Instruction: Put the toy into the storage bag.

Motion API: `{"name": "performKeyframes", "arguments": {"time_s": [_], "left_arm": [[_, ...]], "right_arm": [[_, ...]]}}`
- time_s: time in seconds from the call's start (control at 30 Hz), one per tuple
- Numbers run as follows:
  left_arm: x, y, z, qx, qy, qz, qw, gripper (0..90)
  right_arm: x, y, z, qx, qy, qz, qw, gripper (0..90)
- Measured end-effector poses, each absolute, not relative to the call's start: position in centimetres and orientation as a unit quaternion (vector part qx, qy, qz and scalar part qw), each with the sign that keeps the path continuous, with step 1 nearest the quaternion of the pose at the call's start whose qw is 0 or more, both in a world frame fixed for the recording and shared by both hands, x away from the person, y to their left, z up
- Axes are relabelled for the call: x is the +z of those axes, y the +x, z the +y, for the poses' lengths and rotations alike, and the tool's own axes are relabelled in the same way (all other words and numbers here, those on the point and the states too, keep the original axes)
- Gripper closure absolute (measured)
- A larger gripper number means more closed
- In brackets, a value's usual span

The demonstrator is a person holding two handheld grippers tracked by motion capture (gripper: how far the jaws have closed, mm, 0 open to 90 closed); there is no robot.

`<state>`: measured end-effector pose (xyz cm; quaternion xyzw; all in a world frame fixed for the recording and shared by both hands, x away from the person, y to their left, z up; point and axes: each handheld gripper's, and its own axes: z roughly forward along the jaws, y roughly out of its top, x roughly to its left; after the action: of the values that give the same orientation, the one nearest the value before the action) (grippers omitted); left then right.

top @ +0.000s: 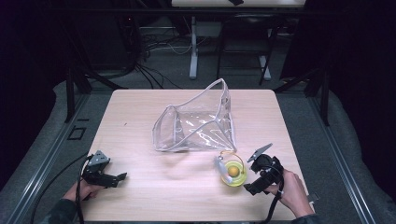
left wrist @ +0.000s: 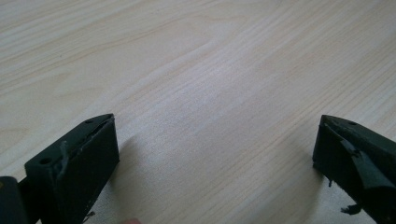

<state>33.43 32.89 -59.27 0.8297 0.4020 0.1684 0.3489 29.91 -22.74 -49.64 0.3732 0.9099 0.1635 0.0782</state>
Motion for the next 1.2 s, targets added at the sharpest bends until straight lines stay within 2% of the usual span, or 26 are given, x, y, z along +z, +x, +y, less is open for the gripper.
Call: {"name": "performKeyframes", "arguments": {"time_s": [0.57, 1.2], "left_arm": [[-59.3, 33.4, 32.9, 0.169, 0.829, 0.403, 0.348, 0.3], [-59.3, 33.3, 32.9, 0.168, 0.828, 0.406, 0.348, 0.3]], "right_arm": [[-48.6, 30.1, -22.1, 0.193, 0.364, 0.908, 0.073, 0.0], [-45.9, 30.2, -20.6, 0.235, 0.355, 0.901, 0.088, 2.9]]}}
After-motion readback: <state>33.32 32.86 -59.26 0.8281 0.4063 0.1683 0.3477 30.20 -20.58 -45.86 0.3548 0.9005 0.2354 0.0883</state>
